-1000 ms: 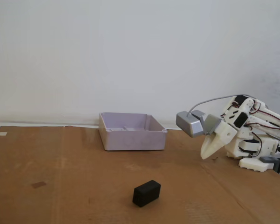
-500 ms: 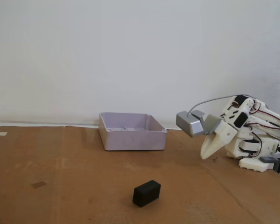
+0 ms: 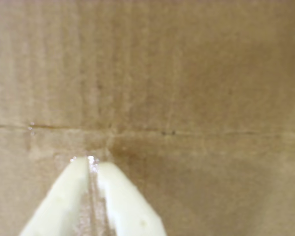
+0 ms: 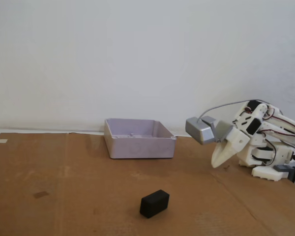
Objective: Grasp a block and put it in the box.
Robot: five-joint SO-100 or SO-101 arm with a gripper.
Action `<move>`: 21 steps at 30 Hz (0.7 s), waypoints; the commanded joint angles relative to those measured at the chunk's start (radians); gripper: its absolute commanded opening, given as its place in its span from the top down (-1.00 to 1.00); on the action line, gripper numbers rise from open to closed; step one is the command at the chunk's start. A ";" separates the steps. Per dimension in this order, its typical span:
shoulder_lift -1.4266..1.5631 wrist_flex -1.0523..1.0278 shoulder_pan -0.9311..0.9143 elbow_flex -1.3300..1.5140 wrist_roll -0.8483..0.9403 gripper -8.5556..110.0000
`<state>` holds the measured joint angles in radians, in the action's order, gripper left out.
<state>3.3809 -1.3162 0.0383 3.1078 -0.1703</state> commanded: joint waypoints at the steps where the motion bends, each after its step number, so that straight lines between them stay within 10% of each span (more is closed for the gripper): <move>1: 0.026 -0.176 0.000 0.038 -0.006 0.85; 21: 0.026 -0.176 -0.008 0.038 -0.011 0.85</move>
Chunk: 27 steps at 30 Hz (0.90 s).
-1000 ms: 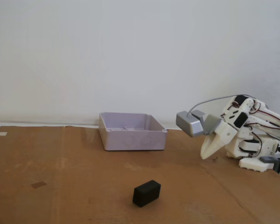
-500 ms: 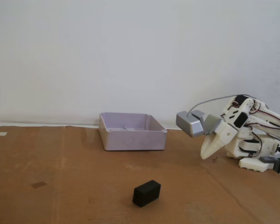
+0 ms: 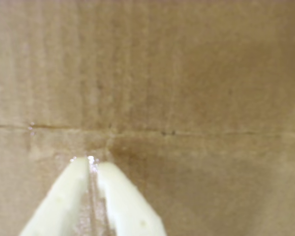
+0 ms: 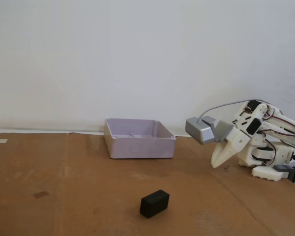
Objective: Grasp a block and put it in the box.
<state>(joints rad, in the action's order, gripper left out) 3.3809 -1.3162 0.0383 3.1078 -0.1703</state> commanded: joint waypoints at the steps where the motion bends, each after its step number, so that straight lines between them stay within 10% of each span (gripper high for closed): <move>1: 0.026 -0.176 -0.008 0.038 -0.011 0.85; 27: -0.100 -0.011 0.003 -0.094 -0.006 0.86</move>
<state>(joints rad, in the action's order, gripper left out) 3.3594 -1.3100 0.0353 3.0879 -0.1703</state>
